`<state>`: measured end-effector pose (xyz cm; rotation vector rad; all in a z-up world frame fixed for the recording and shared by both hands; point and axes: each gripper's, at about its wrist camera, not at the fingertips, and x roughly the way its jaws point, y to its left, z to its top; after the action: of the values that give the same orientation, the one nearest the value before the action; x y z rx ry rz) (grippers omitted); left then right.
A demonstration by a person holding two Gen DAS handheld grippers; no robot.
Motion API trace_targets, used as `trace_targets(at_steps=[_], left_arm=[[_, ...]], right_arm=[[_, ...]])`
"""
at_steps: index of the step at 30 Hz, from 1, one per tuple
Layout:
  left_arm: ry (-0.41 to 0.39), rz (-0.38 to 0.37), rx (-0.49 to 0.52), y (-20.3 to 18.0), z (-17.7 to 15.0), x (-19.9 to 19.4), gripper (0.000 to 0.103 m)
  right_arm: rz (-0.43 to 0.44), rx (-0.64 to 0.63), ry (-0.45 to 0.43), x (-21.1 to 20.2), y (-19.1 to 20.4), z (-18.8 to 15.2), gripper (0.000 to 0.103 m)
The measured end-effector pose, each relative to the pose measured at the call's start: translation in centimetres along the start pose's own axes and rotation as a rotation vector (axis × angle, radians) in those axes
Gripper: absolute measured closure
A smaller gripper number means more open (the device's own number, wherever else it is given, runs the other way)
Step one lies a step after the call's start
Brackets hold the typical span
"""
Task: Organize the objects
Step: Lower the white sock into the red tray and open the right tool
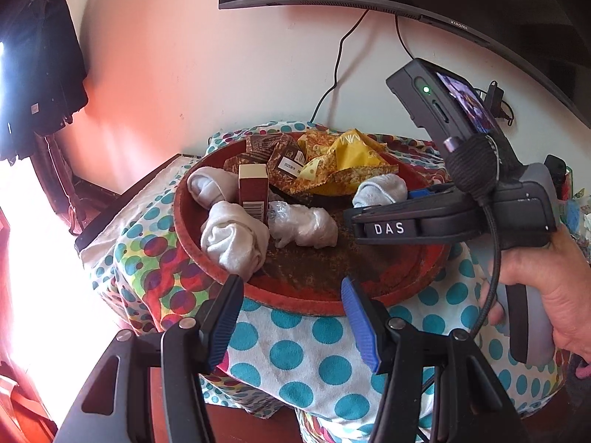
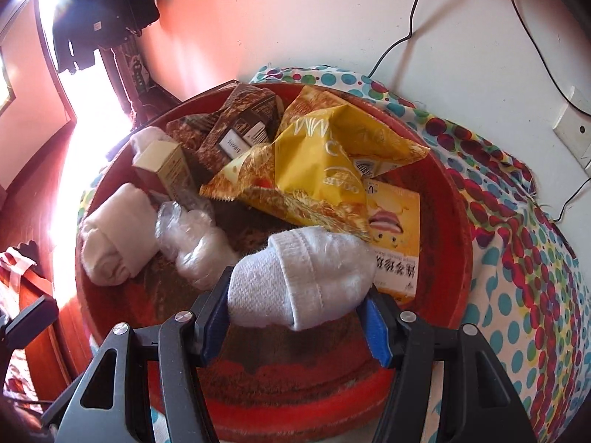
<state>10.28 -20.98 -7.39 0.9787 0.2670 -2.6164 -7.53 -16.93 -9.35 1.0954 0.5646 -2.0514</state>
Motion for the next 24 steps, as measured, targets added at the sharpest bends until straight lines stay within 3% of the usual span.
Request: trace_targets(at_steps=[8, 11, 12, 15, 17, 19, 24], left_arm=[[0.011, 0.010, -0.034, 0.7, 0.1, 0.2, 0.046], [0.037, -0.010, -0.053, 1.0, 0.1, 0.6, 0.046], [0.044, -0.014, -0.059, 1.0, 0.1, 0.7, 0.046], [0.067, -0.022, -0.070, 1.2, 0.1, 0.9, 0.046], [0.079, -0.024, -0.076, 1.3, 0.1, 0.9, 0.046], [0.090, -0.016, -0.080, 1.4, 0.2, 0.8, 0.046], [0.112, 0.023, -0.065, 1.4, 1.1, -0.1, 0.046]], right_arm=[[-0.019, 0.008, -0.001, 1.4, -0.5, 1.8, 0.043], [-0.011, 0.000, 0.009, 1.3, -0.4, 1.6, 0.039], [0.000, 0.006, 0.009, 1.0, -0.4, 1.4, 0.036], [0.009, 0.012, 0.002, -0.4, -0.2, 0.9, 0.013], [0.009, 0.000, -0.006, -1.6, 0.1, 0.5, 0.011], [-0.005, -0.006, -0.025, -3.2, 0.1, -0.1, 0.002], [-0.013, 0.090, -0.048, -7.3, -1.6, -2.1, 0.000]])
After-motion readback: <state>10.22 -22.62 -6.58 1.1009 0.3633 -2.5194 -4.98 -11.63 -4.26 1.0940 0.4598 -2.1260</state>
